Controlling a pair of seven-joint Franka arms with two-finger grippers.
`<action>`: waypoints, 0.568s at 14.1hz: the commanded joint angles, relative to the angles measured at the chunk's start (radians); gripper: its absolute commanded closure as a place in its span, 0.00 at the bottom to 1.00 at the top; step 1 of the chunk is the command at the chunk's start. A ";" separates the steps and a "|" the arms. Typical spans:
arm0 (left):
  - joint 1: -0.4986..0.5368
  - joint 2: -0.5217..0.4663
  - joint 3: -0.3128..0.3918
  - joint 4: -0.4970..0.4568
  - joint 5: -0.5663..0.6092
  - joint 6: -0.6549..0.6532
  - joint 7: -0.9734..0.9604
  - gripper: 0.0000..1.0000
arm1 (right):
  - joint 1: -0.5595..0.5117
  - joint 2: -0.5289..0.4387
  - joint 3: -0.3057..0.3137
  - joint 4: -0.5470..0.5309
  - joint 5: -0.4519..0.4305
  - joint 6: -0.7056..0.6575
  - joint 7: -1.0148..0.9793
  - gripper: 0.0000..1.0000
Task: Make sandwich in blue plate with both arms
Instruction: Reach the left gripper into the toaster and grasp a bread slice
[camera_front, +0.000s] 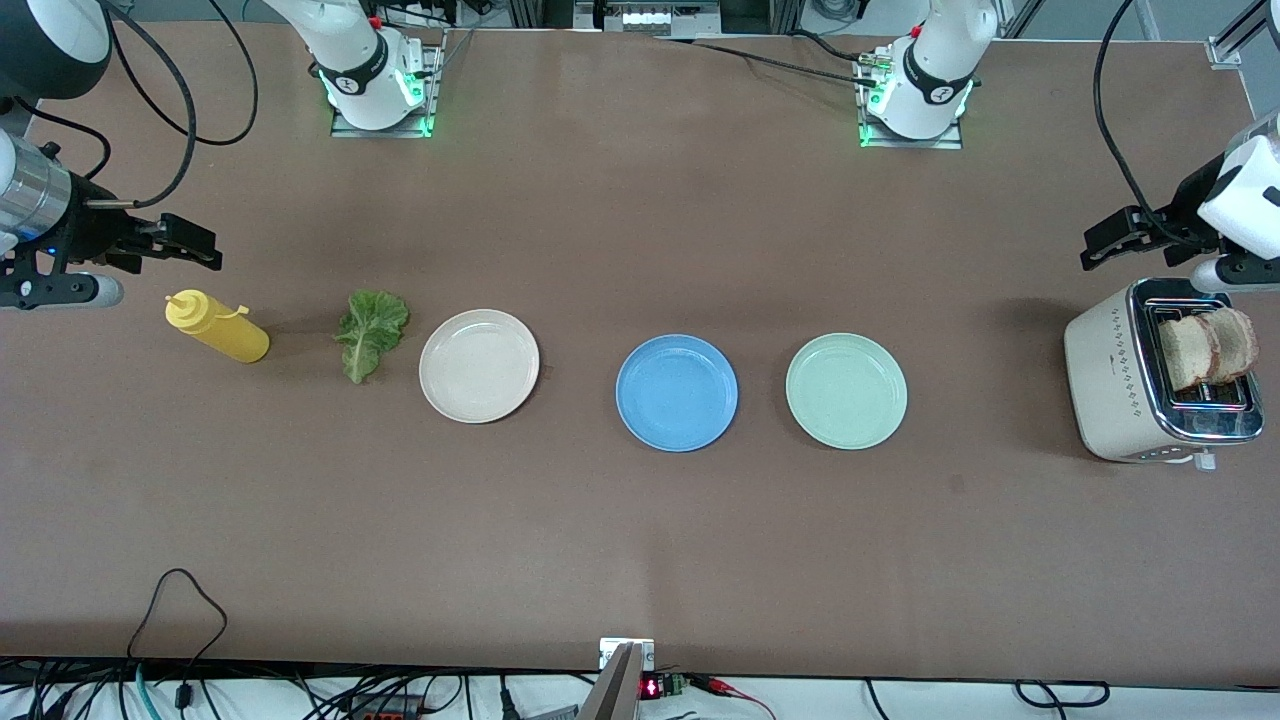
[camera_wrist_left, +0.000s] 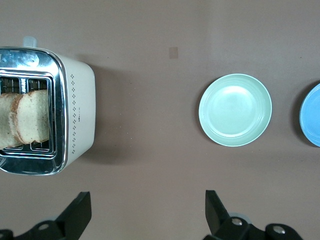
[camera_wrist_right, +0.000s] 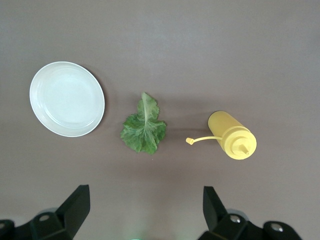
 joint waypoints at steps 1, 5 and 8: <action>0.001 -0.034 -0.003 -0.033 0.018 -0.003 -0.004 0.00 | -0.007 -0.010 0.007 -0.009 0.016 -0.013 0.083 0.00; 0.007 -0.005 0.009 -0.022 0.018 0.010 0.011 0.00 | -0.004 -0.010 0.007 -0.007 0.014 -0.021 0.079 0.00; 0.080 0.061 0.009 -0.021 0.019 0.048 0.013 0.00 | -0.003 -0.010 0.007 -0.007 0.011 -0.020 0.076 0.00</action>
